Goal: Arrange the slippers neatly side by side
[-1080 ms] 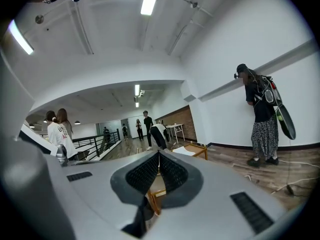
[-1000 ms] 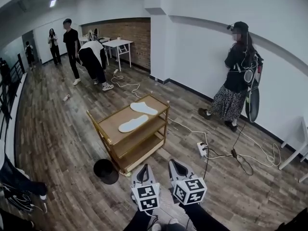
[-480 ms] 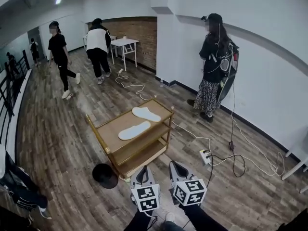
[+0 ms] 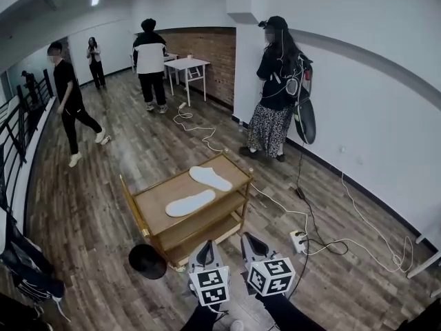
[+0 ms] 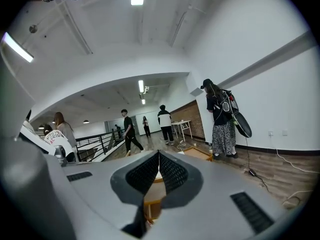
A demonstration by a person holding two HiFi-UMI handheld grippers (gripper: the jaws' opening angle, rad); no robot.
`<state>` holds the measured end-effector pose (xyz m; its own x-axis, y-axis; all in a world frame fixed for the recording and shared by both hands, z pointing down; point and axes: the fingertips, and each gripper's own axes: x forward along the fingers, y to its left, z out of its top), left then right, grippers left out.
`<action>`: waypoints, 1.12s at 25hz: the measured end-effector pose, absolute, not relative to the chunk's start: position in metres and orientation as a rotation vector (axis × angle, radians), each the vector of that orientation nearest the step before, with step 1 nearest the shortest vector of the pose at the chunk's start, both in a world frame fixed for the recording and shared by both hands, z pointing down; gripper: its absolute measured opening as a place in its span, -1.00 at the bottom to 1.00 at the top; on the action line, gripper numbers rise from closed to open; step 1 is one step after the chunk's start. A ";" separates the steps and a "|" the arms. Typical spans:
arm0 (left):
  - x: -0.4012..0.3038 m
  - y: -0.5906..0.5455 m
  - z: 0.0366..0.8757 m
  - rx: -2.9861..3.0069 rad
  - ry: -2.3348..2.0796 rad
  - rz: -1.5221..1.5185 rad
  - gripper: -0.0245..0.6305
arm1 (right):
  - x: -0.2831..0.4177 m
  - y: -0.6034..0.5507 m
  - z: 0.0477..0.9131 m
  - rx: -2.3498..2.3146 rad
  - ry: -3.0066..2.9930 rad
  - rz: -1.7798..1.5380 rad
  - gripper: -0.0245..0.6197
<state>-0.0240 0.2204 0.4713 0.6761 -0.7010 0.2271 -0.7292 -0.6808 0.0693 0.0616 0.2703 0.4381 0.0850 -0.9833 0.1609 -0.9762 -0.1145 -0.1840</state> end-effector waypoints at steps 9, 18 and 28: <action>0.007 0.184 0.481 2.704 -1.191 0.302 -0.93 | 0.091 0.230 0.449 -2.267 2.097 -0.428 -0.93; 0.041 0.112 0.496 2.698 -1.164 0.342 -0.93 | 0.124 0.157 0.460 -2.272 2.089 -0.460 -0.93; 0.071 0.011 0.504 2.696 -1.135 0.379 -0.93 | 0.152 0.049 0.470 -2.273 2.083 -0.510 -0.93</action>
<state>0.0711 0.0107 0.5043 0.6738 -0.6727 0.3058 -0.7216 -0.6881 0.0762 0.1523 0.0493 0.4699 0.0580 -0.9723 0.2266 -0.9669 -0.1112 -0.2296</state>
